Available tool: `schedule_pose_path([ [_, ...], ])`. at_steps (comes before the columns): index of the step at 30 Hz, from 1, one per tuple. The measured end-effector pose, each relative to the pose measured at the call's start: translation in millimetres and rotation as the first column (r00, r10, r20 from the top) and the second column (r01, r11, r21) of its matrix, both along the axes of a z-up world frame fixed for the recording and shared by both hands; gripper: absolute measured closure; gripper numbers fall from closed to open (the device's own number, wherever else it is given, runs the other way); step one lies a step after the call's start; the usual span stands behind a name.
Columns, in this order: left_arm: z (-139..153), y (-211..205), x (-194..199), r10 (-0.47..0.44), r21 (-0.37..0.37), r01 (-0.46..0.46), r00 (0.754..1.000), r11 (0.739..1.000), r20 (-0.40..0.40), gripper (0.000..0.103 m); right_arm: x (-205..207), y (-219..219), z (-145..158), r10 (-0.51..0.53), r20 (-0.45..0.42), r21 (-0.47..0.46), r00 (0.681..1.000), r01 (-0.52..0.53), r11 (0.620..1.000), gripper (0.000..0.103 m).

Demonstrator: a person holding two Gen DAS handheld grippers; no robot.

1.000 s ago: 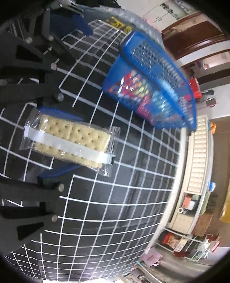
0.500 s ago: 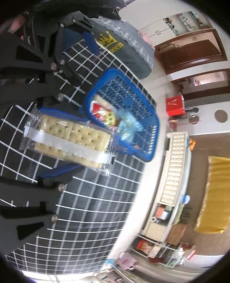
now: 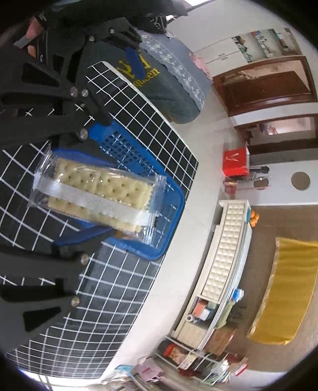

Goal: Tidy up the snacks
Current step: 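Carry the cracker pack over the basket and release it with the right tool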

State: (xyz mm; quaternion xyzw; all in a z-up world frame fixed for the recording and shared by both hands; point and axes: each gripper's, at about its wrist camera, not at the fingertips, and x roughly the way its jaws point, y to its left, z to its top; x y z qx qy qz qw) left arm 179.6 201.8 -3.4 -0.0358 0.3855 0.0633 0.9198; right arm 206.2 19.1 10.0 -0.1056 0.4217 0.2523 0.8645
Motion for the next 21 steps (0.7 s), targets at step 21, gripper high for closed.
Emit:
schedule_pose_path([
  [21, -54, 57, 44, 0.029, -0.068, -0.035, 0.995, 0.997, -0.097, 0.0, 72, 38, -104, -0.084, -0.269, -0.177, 0.959, 0.036, 0.984, 0.05],
])
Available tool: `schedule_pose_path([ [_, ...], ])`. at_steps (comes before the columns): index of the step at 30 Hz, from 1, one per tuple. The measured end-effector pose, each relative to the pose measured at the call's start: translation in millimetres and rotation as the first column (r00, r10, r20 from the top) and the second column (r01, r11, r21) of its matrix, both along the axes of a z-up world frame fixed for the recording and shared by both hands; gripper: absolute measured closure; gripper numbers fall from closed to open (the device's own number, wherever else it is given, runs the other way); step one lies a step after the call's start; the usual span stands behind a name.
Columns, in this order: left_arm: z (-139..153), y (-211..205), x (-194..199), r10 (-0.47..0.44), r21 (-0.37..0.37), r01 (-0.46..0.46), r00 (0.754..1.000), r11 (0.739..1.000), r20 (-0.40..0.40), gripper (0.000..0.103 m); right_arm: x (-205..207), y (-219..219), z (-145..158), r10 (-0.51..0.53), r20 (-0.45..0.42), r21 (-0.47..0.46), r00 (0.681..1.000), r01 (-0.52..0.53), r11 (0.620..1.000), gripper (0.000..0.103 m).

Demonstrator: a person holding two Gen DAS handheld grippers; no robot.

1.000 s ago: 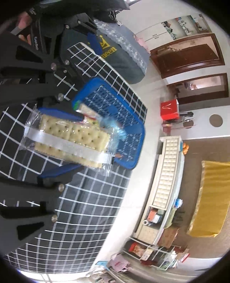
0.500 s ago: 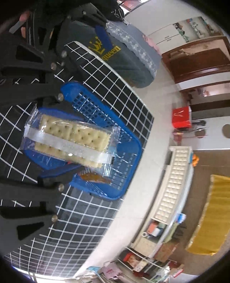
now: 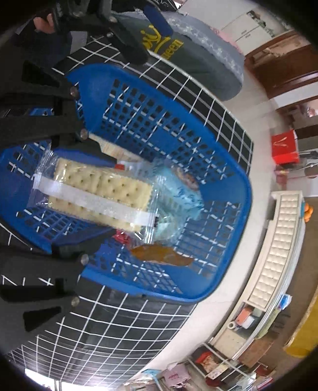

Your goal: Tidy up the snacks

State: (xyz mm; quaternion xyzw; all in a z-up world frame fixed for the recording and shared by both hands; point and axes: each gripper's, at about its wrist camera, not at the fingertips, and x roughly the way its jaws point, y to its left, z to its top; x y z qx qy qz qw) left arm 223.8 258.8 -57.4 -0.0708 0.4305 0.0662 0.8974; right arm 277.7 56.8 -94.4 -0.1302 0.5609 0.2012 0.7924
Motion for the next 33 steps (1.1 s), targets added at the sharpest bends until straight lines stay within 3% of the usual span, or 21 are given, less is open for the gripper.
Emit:
schedule_pose_path([
  [4, -3, -1, -1, -0.003, -0.008, 0.002, 1.0, 1.0, -0.008, 0.0, -3, 1, 2, 0.003, 0.022, -0.046, 1.0, -0.002, 0.999, 0.047],
  [6, -2, -2, -2, -0.003, -0.008, 0.003, 1.0, 1.0, -0.009, 0.0, -5, 1, 3, 0.007, 0.034, -0.085, 0.999, -0.004, 0.996, 0.035],
  [9, 1, -4, -5, -0.008, -0.002, 0.008, 1.0, 1.0, -0.001, 0.0, -8, -3, 8, 0.01, 0.043, -0.072, 0.999, -0.007, 0.997, 0.019],
  [14, 10, -13, -17, -0.02, -0.002, 0.021, 0.999, 1.0, 0.025, 0.0, -20, -15, 27, -0.021, 0.095, -0.028, 0.995, 0.024, 0.999, 0.018],
  [23, 36, -49, -66, -0.06, -0.051, 0.066, 0.991, 0.997, 0.118, 0.0, -75, -65, 72, -0.11, 0.219, 0.144, 0.97, 0.08, 0.986, 0.016],
  [28, 50, -87, -105, -0.097, 0.003, 0.098, 0.978, 0.995, 0.184, 0.0, -121, -97, 84, -0.175, 0.261, 0.174, 0.949, 0.132, 0.976, 0.009],
  [30, 52, -102, -124, -0.103, 0.006, 0.104, 0.971, 0.995, 0.217, 0.0, -145, -112, 91, -0.202, 0.313, 0.207, 0.928, 0.141, 0.968, 0.002],
  [33, 57, -118, -146, -0.099, 0.029, 0.095, 0.963, 0.995, 0.249, 0.0, -173, -130, 99, -0.247, 0.395, 0.215, 0.885, 0.172, 0.961, 0.0],
])
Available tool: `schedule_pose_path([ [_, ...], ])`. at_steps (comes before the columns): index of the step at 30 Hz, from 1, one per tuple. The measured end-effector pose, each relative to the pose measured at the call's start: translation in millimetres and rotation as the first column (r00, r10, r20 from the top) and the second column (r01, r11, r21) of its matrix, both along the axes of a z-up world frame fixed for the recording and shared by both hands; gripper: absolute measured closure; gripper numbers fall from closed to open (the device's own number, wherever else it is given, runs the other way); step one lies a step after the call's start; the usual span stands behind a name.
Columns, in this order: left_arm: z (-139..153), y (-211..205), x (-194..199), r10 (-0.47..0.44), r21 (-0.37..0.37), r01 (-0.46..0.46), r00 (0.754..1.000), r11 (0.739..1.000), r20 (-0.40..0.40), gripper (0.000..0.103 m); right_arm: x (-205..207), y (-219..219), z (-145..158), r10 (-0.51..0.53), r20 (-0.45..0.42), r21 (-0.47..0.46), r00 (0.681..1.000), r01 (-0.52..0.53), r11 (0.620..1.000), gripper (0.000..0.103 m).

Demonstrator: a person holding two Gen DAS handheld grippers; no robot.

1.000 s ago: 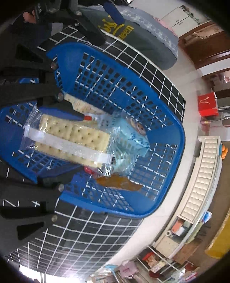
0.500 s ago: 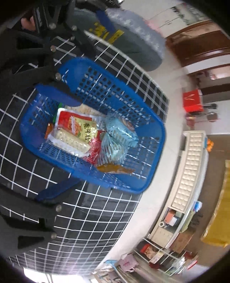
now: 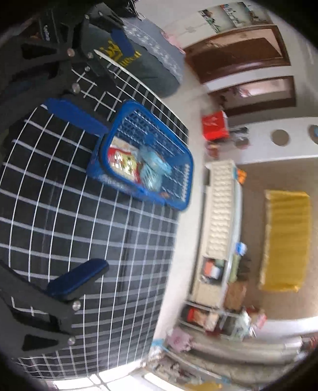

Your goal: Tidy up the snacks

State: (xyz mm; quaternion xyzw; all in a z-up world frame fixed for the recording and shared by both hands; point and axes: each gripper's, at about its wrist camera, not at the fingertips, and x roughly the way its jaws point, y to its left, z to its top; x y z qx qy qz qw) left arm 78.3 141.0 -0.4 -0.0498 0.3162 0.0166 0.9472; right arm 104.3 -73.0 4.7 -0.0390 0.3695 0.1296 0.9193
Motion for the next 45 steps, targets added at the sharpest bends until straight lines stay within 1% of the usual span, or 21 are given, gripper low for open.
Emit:
schedule_pose_path([
  [3, 11, -15, -22, -0.017, 0.012, 0.016, 0.999, 1.0, 0.041, 0.0, -24, -19, 9, -0.039, 0.078, 0.026, 0.996, 0.037, 0.999, 0.0],
  [6, 25, -33, -42, -0.03, 0.074, 0.024, 0.996, 0.997, 0.079, 0.0, -48, -31, 20, -0.051, 0.128, 0.049, 0.991, 0.045, 0.998, 0.0],
  [9, 39, -43, -64, -0.045, 0.066, 0.037, 0.992, 0.997, 0.121, 0.0, -72, -38, 33, -0.061, 0.185, 0.057, 0.981, 0.052, 0.997, 0.0],
  [11, 44, -48, -76, -0.062, 0.059, 0.054, 0.989, 0.997, 0.137, 0.0, -88, -44, 39, -0.077, 0.229, 0.067, 0.97, 0.063, 0.996, 0.0],
  [13, 47, -53, -88, -0.074, 0.062, 0.066, 0.986, 0.996, 0.148, 0.0, -99, -48, 42, -0.083, 0.254, 0.066, 0.964, 0.069, 0.995, 0.0],
  [18, 54, -55, -107, -0.077, 0.03, 0.073, 0.984, 0.997, 0.159, 0.0, -116, -50, 43, -0.066, 0.264, 0.038, 0.962, 0.058, 0.998, 0.0],
  [21, 56, -59, -114, -0.069, 0.038, 0.064, 0.983, 0.997, 0.169, 0.0, -123, -53, 44, -0.067, 0.263, 0.057, 0.962, 0.053, 0.997, 0.0],
  [28, 61, -63, -124, -0.076, 0.04, 0.07, 0.981, 0.997, 0.177, 0.0, -136, -54, 48, -0.081, 0.288, 0.049, 0.954, 0.069, 0.996, 0.0],
  [32, 64, -65, -128, -0.08, 0.051, 0.072, 0.979, 0.996, 0.186, 0.0, -141, -55, 49, -0.086, 0.289, 0.06, 0.953, 0.072, 0.996, 0.0],
  [45, 67, -64, -132, -0.071, 0.046, 0.064, 0.982, 0.997, 0.175, 0.0, -145, -52, 50, -0.085, 0.286, 0.068, 0.954, 0.068, 0.995, 0.0],
])
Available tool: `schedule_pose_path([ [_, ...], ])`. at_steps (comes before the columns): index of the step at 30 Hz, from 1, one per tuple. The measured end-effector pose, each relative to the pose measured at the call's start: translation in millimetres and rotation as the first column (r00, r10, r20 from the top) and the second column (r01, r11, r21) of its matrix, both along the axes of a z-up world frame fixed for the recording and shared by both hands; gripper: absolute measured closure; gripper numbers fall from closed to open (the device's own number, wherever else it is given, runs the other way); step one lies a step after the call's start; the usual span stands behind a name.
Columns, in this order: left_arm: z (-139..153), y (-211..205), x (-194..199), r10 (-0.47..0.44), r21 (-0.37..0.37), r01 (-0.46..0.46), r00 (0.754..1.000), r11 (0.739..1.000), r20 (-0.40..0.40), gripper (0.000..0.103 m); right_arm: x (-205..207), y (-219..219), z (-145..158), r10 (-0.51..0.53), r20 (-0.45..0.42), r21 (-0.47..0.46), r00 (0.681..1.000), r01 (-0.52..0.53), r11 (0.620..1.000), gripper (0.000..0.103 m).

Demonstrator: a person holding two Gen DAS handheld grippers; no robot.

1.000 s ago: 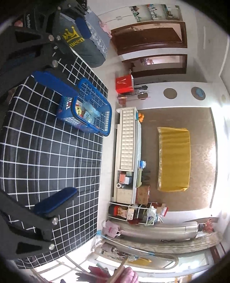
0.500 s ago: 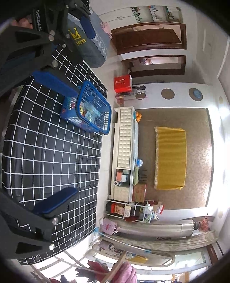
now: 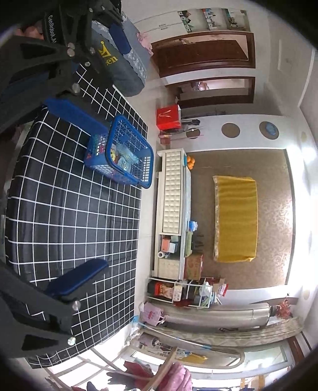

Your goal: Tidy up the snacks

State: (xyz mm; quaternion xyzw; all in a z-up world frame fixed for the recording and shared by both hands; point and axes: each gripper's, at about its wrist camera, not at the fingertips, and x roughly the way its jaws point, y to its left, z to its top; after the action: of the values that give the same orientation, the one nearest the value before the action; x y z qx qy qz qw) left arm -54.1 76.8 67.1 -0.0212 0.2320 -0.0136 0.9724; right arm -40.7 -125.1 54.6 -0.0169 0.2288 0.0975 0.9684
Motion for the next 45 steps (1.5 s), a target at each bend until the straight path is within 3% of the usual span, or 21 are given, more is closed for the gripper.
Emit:
schedule_pose_path([
  [45, -3.6, -3.2, -0.8, 0.001, -0.003, -0.001, 1.0, 1.0, -0.017, 0.0, -5.5, 1.4, 4.1, -0.004, -0.012, 0.003, 1.0, 0.004, 1.0, 0.0],
])
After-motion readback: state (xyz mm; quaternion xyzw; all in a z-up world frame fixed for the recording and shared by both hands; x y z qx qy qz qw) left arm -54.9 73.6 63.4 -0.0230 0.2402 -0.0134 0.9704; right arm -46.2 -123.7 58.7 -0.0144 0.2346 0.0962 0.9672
